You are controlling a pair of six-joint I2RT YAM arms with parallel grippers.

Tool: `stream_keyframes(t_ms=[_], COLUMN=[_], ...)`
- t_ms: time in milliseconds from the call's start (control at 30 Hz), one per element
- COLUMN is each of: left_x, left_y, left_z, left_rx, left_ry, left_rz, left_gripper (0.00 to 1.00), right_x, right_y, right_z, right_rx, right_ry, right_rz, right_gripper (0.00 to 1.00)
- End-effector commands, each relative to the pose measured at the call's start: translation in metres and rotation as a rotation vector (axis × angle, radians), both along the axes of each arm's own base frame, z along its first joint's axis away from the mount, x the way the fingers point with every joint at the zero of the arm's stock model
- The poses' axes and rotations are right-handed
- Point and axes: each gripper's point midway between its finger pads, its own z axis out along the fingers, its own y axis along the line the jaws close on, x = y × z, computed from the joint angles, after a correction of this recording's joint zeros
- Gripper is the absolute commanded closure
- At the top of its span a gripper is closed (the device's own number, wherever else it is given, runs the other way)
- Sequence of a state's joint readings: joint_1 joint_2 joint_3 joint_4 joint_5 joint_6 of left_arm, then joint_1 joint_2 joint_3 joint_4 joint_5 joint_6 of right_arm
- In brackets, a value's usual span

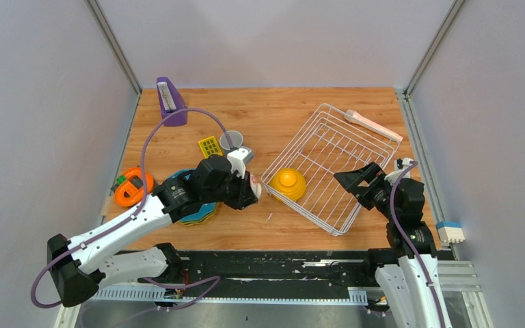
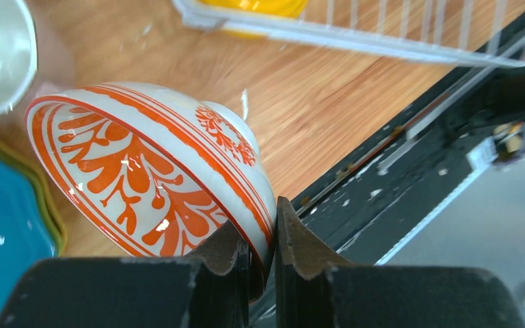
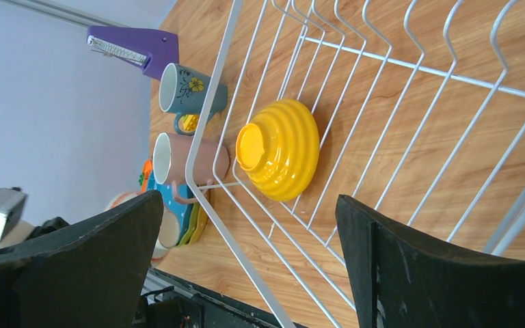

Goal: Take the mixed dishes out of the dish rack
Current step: Place the bowl at the center of the board.

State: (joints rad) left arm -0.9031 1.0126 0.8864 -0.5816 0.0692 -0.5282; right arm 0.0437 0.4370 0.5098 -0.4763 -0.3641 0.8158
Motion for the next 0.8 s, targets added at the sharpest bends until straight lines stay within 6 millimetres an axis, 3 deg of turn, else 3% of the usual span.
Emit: stream_keyframes(t_ms=[0,200,433,767], left_x=[-0.006,-0.008,-0.01,-0.009], left_y=[0.012,0.006,0.0,0.007], left_z=[-0.027,-0.059,-0.079,-0.113], left_rx=[0.128,0.283,0.324,0.435], left_ry=[0.02,0.022,0.054,0.1], left_rz=[0.041,0.059,0.071,0.11], left_gripper=[1.0,1.0,0.98,0.94], right_x=[0.003,0.004,0.005,0.004], right_y=[-0.005,-0.005,-0.005,-0.012], right_z=[0.017,0.012,0.007,0.009], right_rx=[-0.03,-0.031,-0.047,-0.06], right_ry=[-0.057,-0.035,-0.025,-0.045], right_rz=[-0.018,-0.019,-0.015,-0.051], right_gripper=[0.0,0.0,0.0,0.0])
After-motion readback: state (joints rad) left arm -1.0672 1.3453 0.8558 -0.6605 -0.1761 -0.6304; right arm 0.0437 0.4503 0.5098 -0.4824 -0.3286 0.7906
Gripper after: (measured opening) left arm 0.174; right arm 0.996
